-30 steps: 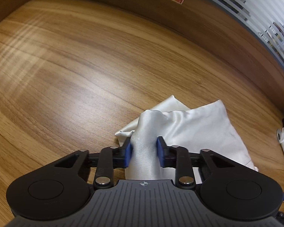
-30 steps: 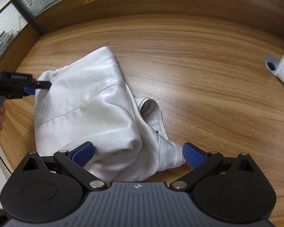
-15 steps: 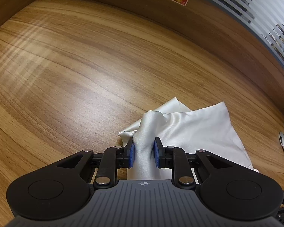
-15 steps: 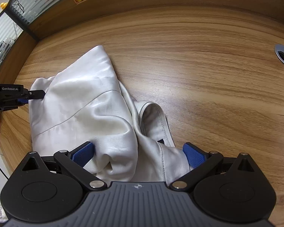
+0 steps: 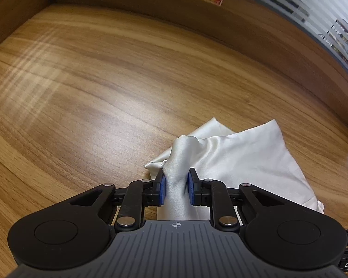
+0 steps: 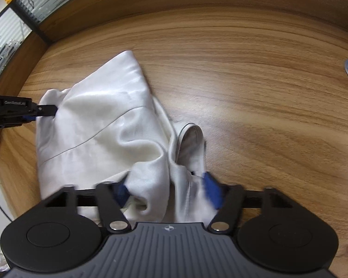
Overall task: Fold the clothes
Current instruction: 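Carry the folded bundle with both grippers into the cubicle corner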
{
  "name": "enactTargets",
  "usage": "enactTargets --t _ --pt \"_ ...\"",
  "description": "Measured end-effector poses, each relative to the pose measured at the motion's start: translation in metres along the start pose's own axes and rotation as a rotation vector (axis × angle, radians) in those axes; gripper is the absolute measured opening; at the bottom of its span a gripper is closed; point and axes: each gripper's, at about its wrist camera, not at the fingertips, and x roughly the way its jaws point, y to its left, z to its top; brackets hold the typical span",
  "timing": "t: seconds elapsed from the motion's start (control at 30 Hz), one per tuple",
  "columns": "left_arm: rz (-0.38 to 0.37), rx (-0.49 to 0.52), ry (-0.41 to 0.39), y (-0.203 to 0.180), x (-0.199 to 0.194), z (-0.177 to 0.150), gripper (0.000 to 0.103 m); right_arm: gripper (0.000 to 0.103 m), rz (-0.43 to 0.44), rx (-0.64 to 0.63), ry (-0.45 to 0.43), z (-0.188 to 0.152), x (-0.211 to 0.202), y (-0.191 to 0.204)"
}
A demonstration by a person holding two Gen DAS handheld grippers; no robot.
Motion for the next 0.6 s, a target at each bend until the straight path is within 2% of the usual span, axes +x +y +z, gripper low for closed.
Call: enactTargets --t 0.03,0.07,0.13,0.27,0.37,0.6 --pt "-0.003 -0.002 -0.011 0.000 -0.002 0.000 0.017 0.034 0.006 0.003 -0.005 0.000 -0.003 0.002" --pt "-0.002 0.000 -0.028 -0.002 -0.006 0.002 0.016 0.028 0.012 0.005 -0.010 0.000 -0.005 0.004" --pt "0.006 0.011 -0.070 -0.004 -0.014 0.005 0.015 0.026 0.023 -0.003 -0.016 0.001 -0.010 0.011" --pt "0.016 0.039 -0.122 -0.005 -0.024 0.016 0.014 0.024 0.072 -0.025 -0.027 -0.003 -0.021 0.034" --pt "0.022 0.051 -0.132 -0.001 -0.028 0.028 0.014 0.024 0.119 -0.021 -0.033 -0.003 -0.026 0.050" --pt "0.043 0.103 -0.170 0.024 -0.030 0.063 0.014 0.024 0.181 -0.039 -0.058 0.016 -0.020 0.098"
